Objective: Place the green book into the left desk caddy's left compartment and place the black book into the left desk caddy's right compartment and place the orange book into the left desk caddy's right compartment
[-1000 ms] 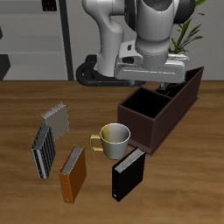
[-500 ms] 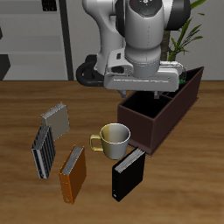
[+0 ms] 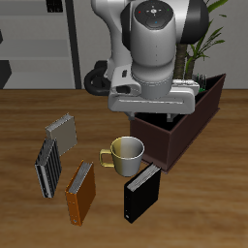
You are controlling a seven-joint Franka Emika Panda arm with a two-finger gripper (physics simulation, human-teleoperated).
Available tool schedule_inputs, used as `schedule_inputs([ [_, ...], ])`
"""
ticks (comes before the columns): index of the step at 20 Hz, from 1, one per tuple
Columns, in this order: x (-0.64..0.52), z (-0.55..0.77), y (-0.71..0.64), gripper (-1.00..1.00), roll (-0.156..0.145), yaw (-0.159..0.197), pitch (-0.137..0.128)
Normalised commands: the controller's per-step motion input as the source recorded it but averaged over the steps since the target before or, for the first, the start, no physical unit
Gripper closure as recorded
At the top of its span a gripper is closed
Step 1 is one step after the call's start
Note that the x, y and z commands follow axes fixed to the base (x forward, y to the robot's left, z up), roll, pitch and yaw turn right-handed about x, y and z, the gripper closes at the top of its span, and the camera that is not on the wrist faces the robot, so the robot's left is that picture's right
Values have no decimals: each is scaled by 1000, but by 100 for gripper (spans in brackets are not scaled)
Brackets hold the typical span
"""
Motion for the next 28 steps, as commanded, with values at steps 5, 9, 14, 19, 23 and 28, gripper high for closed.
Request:
schedule_inputs([
  [5, 268, -69, -131, -100, 3, -6, -8],
  [9, 147, -38, -69, -100, 28, -43, -6],
  [14, 168, 63, 7, -100, 63, -66, -54],
  [19, 255, -132, -120, -100, 1, -75, -34],
  [23, 256, -217, -189, -100, -37, -86, -5],
  [28, 199, -200, -2, -100, 58, -94, 5],
])
